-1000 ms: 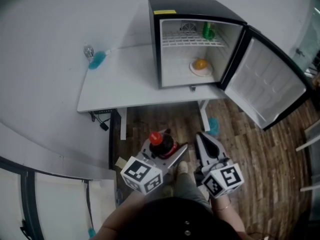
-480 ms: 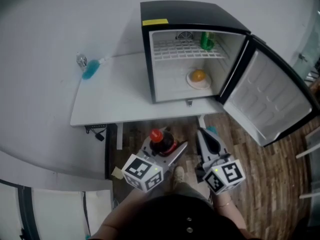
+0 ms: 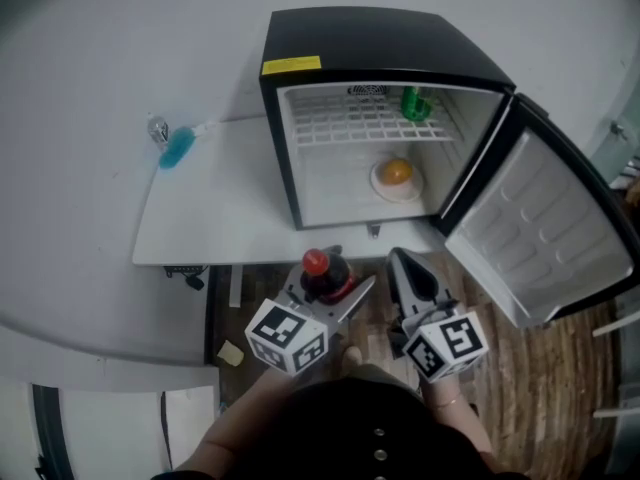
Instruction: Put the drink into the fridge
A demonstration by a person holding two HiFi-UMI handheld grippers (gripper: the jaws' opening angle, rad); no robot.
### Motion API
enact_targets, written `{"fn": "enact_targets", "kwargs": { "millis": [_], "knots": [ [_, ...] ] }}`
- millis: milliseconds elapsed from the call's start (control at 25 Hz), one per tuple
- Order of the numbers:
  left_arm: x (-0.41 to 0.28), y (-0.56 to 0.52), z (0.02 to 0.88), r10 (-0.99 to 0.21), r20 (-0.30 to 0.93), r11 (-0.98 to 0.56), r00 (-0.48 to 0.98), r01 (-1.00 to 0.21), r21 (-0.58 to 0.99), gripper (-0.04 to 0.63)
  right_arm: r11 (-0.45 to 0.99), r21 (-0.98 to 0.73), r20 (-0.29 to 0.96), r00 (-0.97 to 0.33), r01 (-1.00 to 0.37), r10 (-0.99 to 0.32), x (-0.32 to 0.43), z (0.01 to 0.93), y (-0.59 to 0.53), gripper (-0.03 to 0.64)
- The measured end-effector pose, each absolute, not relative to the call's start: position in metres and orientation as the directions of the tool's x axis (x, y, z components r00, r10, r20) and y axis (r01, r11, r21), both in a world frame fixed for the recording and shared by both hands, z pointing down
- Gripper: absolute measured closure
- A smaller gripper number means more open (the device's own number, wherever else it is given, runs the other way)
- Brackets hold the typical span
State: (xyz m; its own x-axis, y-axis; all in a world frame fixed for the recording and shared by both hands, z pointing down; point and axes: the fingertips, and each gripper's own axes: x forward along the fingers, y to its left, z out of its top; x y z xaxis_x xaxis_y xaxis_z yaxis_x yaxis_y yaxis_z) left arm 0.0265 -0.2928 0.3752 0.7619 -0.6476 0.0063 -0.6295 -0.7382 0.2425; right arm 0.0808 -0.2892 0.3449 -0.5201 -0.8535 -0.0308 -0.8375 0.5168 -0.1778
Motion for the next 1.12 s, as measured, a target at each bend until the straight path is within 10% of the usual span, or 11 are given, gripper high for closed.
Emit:
{"fn": "enact_targets", "kwargs": {
  "millis": [1120],
  "knots": [
    [0.047, -0.401, 0.393, -0.722, 0.048, -0.659, 0.691, -0.707, 0.257, 0.278, 0.55, -0.228, -0.003, -0.564, -0.803, -0.825, 0.106, 0.372, -0.39, 0.609]
  ]
}}
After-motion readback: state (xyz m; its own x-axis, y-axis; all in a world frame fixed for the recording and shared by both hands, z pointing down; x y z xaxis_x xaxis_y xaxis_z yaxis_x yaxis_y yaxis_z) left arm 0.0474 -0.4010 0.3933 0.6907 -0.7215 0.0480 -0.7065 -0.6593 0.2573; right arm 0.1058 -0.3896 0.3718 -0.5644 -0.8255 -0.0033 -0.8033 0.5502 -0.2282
